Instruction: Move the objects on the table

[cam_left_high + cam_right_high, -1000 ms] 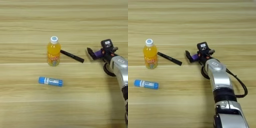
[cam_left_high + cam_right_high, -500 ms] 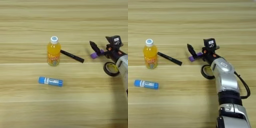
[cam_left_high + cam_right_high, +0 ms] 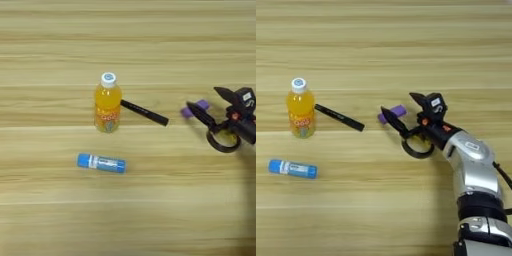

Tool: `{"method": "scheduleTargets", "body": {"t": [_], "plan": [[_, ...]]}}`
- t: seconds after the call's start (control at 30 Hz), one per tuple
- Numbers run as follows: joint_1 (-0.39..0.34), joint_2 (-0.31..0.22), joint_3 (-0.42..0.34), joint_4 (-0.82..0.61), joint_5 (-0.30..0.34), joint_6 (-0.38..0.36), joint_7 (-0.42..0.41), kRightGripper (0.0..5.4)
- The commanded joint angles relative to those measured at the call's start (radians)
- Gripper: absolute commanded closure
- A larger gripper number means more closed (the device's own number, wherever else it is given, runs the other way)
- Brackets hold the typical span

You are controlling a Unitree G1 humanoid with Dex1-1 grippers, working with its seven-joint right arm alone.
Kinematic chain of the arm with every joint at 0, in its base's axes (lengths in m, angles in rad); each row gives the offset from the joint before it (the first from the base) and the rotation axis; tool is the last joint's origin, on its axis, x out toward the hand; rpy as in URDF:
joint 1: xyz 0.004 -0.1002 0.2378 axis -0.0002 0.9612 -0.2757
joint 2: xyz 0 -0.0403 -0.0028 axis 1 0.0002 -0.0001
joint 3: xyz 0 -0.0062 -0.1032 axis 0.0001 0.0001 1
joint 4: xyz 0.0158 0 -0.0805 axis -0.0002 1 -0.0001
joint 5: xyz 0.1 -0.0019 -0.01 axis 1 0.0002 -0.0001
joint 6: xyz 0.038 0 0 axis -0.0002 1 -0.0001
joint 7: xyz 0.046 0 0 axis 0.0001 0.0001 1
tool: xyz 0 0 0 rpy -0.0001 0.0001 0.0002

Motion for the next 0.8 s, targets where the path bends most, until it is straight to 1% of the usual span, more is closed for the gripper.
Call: {"method": "scheduleTargets", "body": {"t": [0.03,0.13,0.4,0.53,0.63,0.8], "plan": [[-0.051,-0.06,-0.026,-0.001,0.051,-0.06,0.087,0.06],[-0.043,-0.069,-0.018,0.03,0.026,-0.106,0.106,0.06],[-0.009,-0.094,-0.014,0.029,0.026,-0.15,0.181,0.06],[0.002,-0.109,-0.01,0.026,0.015,-0.167,0.188,0.06],[0.015,-0.119,-0.012,0.035,0.002,-0.203,0.183,0.06],[0.009,-0.137,-0.019,0.094,-0.013,-0.236,0.171,0.06]]}}
